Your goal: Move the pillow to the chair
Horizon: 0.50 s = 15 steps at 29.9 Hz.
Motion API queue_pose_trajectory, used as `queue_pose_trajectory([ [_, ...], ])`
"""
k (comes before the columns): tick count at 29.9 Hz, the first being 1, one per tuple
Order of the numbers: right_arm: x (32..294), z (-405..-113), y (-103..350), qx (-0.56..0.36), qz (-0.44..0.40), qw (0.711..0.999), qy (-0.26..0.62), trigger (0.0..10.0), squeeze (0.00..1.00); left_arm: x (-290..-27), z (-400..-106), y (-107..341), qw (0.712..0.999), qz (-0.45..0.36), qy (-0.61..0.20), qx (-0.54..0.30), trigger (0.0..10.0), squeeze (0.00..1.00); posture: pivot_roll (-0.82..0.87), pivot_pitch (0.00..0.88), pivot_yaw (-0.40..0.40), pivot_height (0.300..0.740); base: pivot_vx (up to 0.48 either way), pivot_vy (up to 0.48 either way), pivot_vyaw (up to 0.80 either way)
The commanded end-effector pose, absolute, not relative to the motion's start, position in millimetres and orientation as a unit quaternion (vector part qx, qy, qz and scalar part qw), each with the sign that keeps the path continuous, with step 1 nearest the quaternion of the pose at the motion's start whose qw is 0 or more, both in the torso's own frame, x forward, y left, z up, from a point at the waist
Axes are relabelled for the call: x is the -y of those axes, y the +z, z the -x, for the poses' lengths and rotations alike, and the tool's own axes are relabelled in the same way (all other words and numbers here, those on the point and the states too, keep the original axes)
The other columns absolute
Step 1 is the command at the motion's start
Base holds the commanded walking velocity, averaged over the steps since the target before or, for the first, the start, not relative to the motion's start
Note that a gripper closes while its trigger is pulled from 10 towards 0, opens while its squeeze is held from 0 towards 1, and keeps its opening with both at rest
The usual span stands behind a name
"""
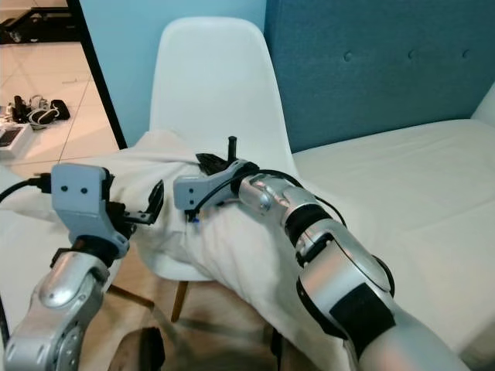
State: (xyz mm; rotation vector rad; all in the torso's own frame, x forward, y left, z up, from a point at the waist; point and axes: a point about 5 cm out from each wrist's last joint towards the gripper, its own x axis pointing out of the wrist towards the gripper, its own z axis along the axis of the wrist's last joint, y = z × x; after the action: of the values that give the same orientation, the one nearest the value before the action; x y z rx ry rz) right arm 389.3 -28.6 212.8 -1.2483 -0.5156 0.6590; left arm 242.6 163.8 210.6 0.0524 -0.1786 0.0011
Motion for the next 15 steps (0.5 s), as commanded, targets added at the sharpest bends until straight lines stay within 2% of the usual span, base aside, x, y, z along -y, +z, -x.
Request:
queue_pose_trajectory([
  [1,37,-394,217,0.214,0.540,0.762,0.285,10.0,1.00,-162,-240,210,0.996,-0.023,-0.006,0.081,10.0,0.00,0.10,0.151,-0.114,0.525,0.000,0.000,0.00],
  [3,40,-395,214,0.189,0.502,0.794,0.287,10.0,1.00,-162,-240,213,0.996,-0.023,-0.013,0.081,10.0,0.00,0.10,0.159,-0.111,0.525,0.000,0.000,0.00],
  [4,40,-395,214,0.189,0.502,0.794,0.287,10.0,1.00,-162,-240,213,0.996,-0.023,-0.013,0.081,10.0,0.00,0.10,0.159,-0.111,0.525,0.000,0.000,0.00],
  [5,43,-396,214,0.176,0.482,0.809,0.288,10.0,1.00,-162,-239,214,0.996,-0.024,-0.018,0.079,10.0,0.00,0.10,0.165,-0.106,0.525,0.000,0.000,0.00],
  [9,67,-402,214,0.132,0.404,0.863,0.272,10.0,1.00,-160,-240,215,0.996,-0.029,-0.034,0.075,10.0,0.00,0.08,0.164,-0.100,0.525,0.000,0.000,0.00],
  [10,67,-402,214,0.132,0.404,0.863,0.272,10.0,1.00,-160,-240,215,0.996,-0.029,-0.034,0.075,10.0,0.00,0.08,0.164,-0.100,0.525,0.000,0.000,0.00],
  [11,76,-405,216,0.120,0.372,0.881,0.265,10.0,1.00,-159,-241,215,0.996,-0.030,-0.037,0.075,10.0,0.00,0.08,0.162,-0.099,0.525,0.000,0.000,0.00],
  [12,106,-410,223,0.098,0.305,0.917,0.239,10.0,1.00,-157,-243,216,0.995,-0.030,-0.046,0.079,10.0,0.00,0.07,0.157,-0.099,0.525,0.000,0.000,0.00],
  [15,118,-412,226,0.090,0.281,0.928,0.228,10.0,1.00,-156,-244,216,0.995,-0.030,-0.051,0.081,10.0,0.00,0.06,0.154,-0.099,0.525,0.000,0.000,0.00],
])
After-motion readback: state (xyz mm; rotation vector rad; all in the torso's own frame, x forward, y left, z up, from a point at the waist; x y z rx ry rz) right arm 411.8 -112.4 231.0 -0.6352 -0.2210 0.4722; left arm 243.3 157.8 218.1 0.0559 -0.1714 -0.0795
